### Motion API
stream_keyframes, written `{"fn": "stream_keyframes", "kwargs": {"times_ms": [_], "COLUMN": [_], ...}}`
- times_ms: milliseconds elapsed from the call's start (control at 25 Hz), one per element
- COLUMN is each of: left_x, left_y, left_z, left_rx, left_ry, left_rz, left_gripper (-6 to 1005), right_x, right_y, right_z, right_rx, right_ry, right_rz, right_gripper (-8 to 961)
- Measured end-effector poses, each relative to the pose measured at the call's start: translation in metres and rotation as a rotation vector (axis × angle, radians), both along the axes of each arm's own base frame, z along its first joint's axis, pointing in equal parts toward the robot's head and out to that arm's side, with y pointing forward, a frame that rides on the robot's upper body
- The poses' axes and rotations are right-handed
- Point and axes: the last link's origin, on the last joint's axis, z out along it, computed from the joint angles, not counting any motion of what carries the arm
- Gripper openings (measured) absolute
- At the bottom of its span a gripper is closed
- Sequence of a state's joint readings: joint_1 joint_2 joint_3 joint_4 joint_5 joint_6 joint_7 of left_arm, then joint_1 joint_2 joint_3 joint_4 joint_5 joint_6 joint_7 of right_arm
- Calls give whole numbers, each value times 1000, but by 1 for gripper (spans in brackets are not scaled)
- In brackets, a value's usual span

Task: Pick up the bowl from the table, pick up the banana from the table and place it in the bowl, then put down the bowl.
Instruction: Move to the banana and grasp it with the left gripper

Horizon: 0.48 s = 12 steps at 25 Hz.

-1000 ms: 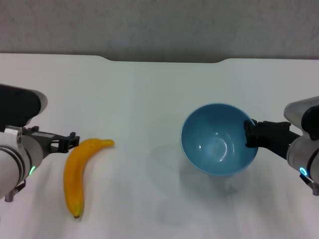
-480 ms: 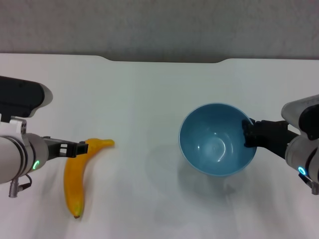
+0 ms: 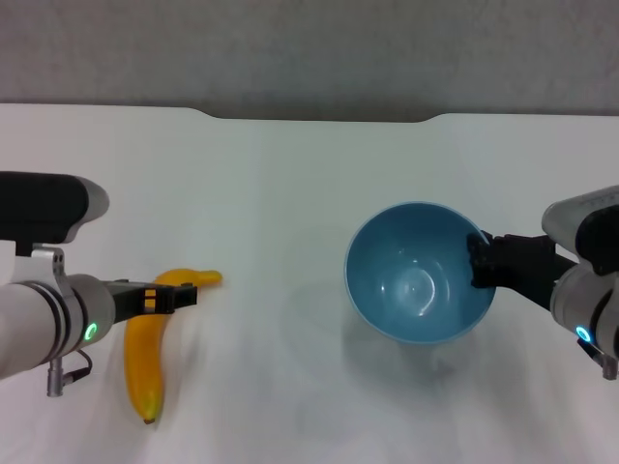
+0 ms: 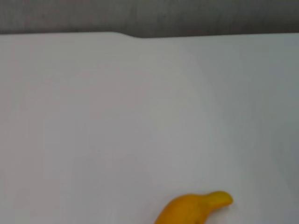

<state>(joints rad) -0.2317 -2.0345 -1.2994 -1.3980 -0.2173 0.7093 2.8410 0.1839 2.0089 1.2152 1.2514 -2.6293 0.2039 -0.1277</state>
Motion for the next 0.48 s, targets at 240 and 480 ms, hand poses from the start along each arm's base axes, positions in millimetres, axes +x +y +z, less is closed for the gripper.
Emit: {"fn": "stream_keyframes", "kwargs": {"times_ms": [240, 480], "left_x": [-4, -15], "left_y": [1, 3], "left_z": [-6, -12], "left_rx": [-11, -11], "left_ry": [-13, -14], "left_rz": [18, 28], "left_gripper": [907, 907], "right_x": [-5, -7], "right_y": [1, 0], "right_z": [-1, -2], "right_rx": [1, -2], "right_ry": [4, 6], "right_rz": [15, 22], "right_gripper": [45, 45]}}
